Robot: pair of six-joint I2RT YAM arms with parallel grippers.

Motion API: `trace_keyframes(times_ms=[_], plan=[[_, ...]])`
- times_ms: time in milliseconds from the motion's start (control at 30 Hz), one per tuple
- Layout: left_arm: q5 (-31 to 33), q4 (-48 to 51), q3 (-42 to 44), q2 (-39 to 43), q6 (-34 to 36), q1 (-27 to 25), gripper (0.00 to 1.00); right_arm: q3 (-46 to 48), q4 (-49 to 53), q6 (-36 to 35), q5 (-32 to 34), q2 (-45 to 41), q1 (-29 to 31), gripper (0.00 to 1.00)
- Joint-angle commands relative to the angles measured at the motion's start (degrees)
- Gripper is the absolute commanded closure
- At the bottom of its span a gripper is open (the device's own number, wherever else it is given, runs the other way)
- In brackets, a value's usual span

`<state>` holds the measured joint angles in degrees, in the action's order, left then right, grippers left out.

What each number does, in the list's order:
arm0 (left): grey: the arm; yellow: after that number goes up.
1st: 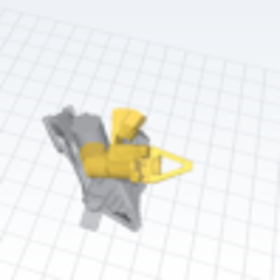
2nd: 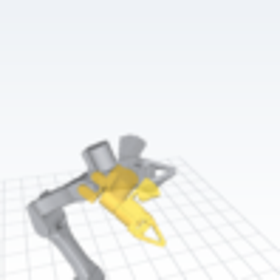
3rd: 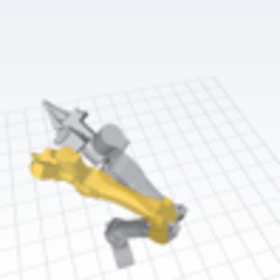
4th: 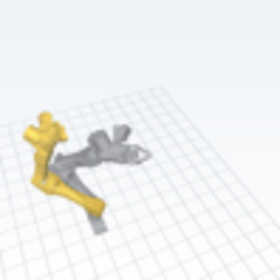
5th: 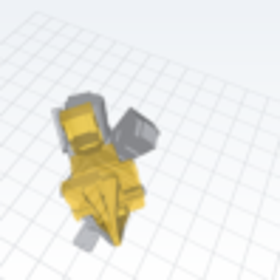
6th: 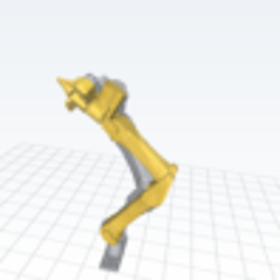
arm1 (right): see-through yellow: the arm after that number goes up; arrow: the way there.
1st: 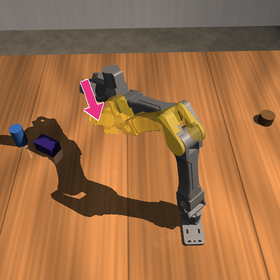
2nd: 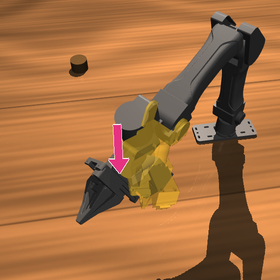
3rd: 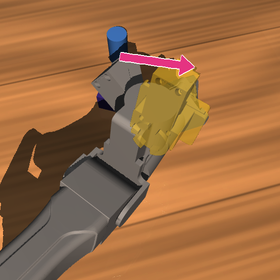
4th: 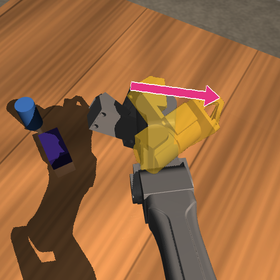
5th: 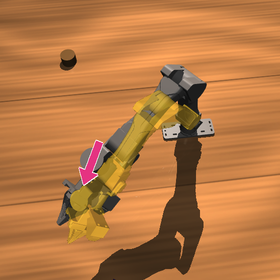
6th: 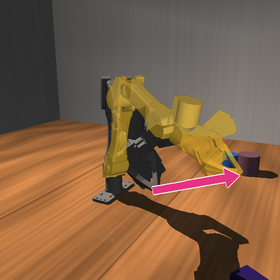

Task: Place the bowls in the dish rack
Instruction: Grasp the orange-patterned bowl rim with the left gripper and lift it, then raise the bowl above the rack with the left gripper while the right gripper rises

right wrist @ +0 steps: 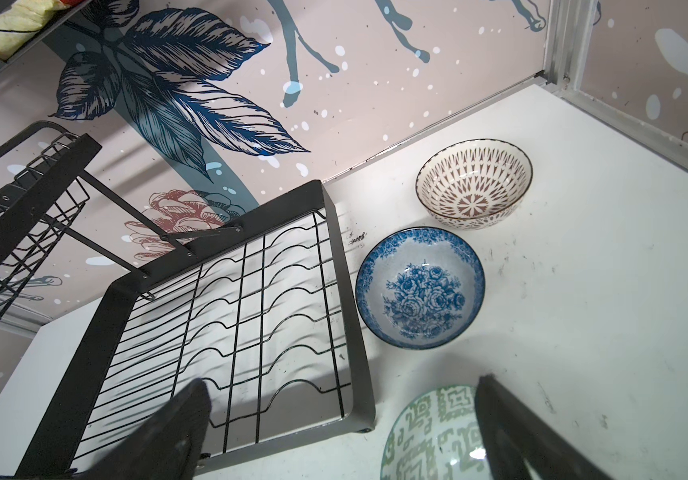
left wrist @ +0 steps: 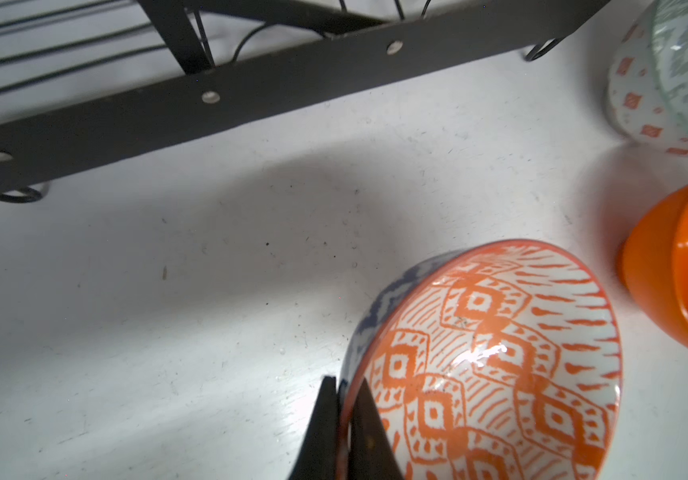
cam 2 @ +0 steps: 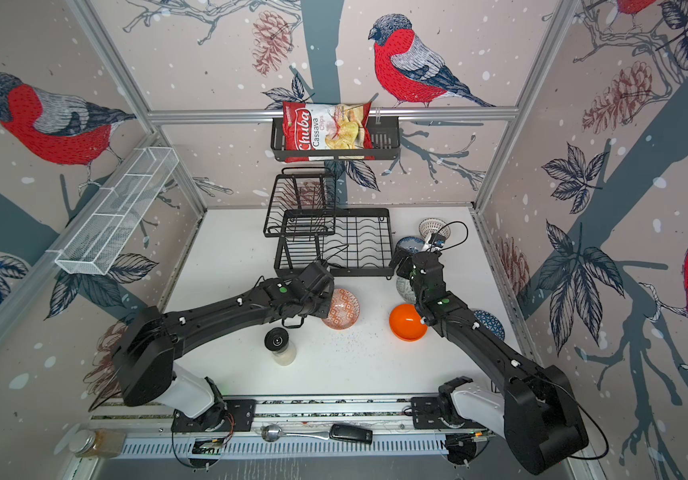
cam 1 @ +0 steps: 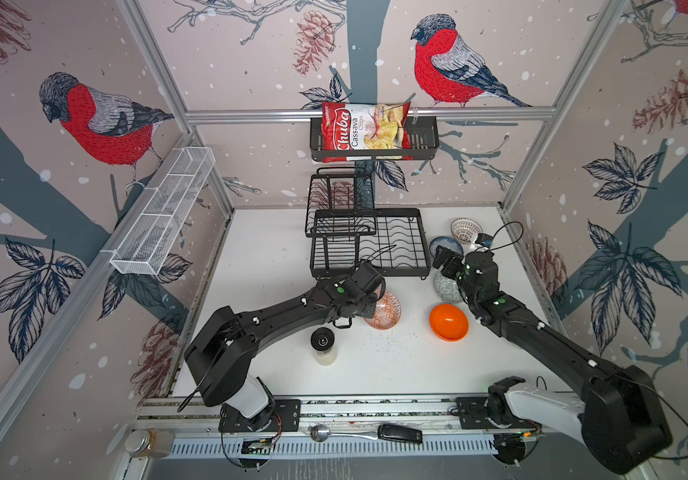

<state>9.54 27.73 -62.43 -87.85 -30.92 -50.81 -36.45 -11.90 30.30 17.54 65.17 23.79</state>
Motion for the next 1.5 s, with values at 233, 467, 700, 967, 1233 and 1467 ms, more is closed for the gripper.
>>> trace_keyframes(times_ms=[233,467,700,967,1233,1467], plan=[[2.77,-7.27,-0.33,10.81,3.32,-0.09,1.0,1.02,-1.66,1.66,1.36,-2.33,-0.78,0.0],[6.77,-11.73,-6.8,12.2,7.65,-0.26,1.0,2.92,-1.55,4.84,3.16,-4.3,-2.31,0.0],[12.75,-21.68,-13.01,9.79,13.07,-0.99,1.0,-0.72,4.94,5.28,2.18,-7.82,-5.04,0.0],[21.61,-39.8,-14.39,3.39,19.33,-1.14,1.0,-6.37,8.54,9.79,-3.66,-11.41,-8.22,0.0],[29.9,-58.45,-17.32,-3.91,26.64,-1.29,1.0,-19.73,9.35,20.63,-14.04,-6.05,-8.11,0.0],[33.78,-76.43,-17.46,-10.21,36.46,-1.73,1.0,-27.43,6.04,30.85,-14.04,-3.73,-3.97,0.0]])
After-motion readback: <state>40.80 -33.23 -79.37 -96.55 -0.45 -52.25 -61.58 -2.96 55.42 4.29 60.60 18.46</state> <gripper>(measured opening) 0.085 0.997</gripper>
